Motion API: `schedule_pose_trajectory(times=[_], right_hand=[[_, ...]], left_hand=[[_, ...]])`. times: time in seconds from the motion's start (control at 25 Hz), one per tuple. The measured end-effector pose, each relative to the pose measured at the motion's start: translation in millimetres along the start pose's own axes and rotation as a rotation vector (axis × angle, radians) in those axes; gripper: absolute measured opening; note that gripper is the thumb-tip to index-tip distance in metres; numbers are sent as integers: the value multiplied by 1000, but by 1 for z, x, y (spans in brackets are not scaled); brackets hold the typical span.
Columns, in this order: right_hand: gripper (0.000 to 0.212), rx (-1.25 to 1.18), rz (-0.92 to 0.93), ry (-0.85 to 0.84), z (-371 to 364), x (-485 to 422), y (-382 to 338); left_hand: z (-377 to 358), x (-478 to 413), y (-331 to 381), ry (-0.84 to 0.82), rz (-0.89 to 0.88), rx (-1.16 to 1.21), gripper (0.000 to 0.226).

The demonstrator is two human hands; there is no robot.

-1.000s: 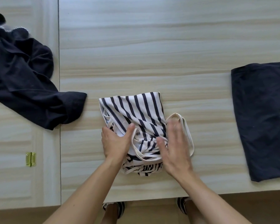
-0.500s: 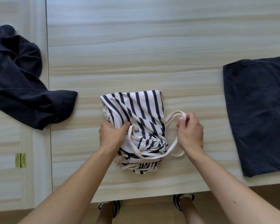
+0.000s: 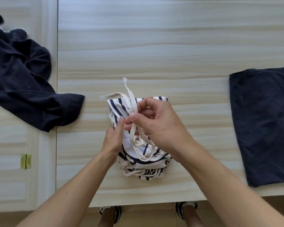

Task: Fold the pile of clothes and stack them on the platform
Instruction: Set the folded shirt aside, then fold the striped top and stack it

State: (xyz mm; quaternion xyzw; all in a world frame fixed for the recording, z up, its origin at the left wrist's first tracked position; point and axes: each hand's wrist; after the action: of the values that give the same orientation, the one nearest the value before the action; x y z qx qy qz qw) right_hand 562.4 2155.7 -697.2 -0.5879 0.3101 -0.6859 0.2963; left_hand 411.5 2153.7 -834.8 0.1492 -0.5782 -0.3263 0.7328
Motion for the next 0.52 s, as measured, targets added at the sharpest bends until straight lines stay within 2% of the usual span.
schedule_pose_trajectory(times=[0.08, 0.16, 0.24, 0.32, 0.4, 0.44, 0.52], right_hand=[[9, 478, 19, 75, -11, -21, 39], [12, 765, -9, 129, -16, -27, 76], [12, 823, -6, 132, -16, -24, 102], [10, 770, 45, 117, -13, -20, 113], [3, 669, 114, 193, -8, -19, 116], [7, 650, 150, 278, -5, -19, 118], [36, 625, 111, 461, 4, -22, 122]], left_hand=[[2, 1, 1, -48, 21, 76, 69], [1, 1, 1, -49, 42, 112, 81], [-3, 0, -1, -3, 58, 92, 83], [-5, 3, -4, 49, 16, 46, 64], [-8, 3, -8, 63, -55, -69, 58], [-10, 3, -9, 57, -75, -121, 58], [-12, 1, -9, 68, -61, -198, 60]])
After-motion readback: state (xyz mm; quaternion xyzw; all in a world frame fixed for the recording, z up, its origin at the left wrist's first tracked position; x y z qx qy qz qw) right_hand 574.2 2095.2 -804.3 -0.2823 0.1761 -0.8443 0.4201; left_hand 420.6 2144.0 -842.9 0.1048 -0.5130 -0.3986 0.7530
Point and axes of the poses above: each hand's wrist, its own x-axis away from the middle knuckle, its own z-axis out of the back of the hand, y = z × x, and after that the axes turned 6 degrees about y, right-handed
